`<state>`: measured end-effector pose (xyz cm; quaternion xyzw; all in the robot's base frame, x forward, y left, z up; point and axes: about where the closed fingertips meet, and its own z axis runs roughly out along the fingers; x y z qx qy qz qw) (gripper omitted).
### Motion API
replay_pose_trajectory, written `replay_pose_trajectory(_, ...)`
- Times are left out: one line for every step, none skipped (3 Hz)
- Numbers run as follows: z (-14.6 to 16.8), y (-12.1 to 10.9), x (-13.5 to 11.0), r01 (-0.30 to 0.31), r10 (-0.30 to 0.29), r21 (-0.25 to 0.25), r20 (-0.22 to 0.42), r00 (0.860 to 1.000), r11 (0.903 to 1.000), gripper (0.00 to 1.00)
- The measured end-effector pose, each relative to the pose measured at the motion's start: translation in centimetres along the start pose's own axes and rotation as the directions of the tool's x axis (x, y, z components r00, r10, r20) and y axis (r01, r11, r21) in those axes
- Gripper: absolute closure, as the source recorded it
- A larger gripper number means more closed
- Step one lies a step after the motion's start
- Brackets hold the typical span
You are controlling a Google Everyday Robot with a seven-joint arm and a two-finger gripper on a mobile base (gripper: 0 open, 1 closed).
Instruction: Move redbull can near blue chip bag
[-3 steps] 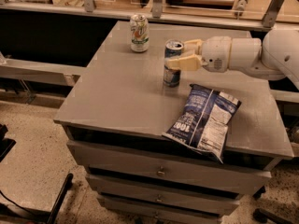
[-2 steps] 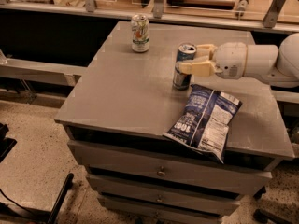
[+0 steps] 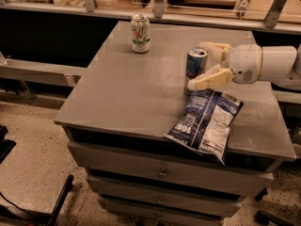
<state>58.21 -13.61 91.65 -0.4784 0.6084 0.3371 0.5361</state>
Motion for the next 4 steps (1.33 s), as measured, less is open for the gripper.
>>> replay_pose_trajectory(0.0,0.0,0.0,0.0,0.0,0.0,0.0,1.0,1.0,0.0)
replay_pose_trajectory(-1.1,0.4,-1.4,0.049,-0.049,0.009,-0.026,0.998,0.9988,0.0)
replay_pose_trajectory(-3.3,2.4,-6.3,0.185,-0.18,0.058,-0.08,0.98,0.981,0.0)
replay_pose_trajectory(-3.3,2.4,-6.3,0.185,-0.18,0.058,-0.08,0.98,0.981,0.0)
